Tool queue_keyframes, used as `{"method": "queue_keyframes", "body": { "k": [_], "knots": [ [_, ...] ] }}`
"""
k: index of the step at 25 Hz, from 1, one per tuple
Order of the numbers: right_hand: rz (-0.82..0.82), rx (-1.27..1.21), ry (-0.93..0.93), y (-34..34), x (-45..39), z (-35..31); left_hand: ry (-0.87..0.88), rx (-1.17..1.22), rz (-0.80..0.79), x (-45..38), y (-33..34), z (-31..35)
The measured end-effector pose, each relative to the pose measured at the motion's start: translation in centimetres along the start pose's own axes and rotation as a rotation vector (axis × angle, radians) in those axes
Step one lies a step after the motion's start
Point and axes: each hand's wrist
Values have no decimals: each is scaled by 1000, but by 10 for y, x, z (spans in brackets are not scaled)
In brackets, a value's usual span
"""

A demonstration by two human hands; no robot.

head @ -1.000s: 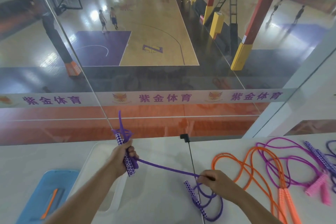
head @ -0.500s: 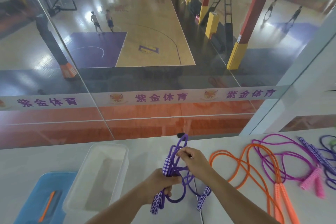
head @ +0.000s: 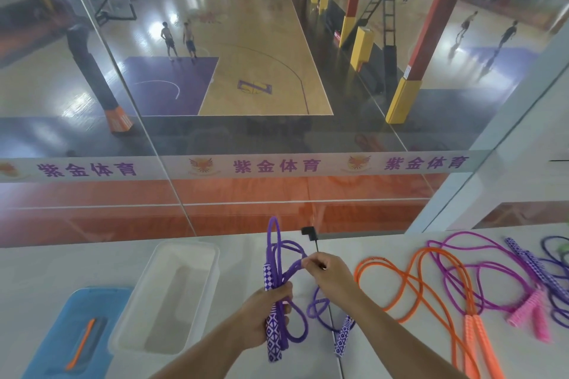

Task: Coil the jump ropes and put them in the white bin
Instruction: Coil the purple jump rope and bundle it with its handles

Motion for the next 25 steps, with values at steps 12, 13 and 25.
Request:
{"method": "queue_keyframes", "body": {
  "k": [12, 13, 25],
  "knots": [
    [34, -90, 218, -38, 39, 89, 294, 275, 135, 15, -99, 43],
    [-24, -243, 219, -22, 40, 80, 267, 274, 108, 11, -91, 36],
    [-342, -99, 114, 39, 36, 0, 143, -54, 72, 1, 2, -17]
  ]
}}
Point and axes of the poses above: each hand's wrist, its own x-axis away from the middle knuckle, its own y-axis out of the palm, z = x × y, and after that the axes turned 12 degrees about -z, right-handed
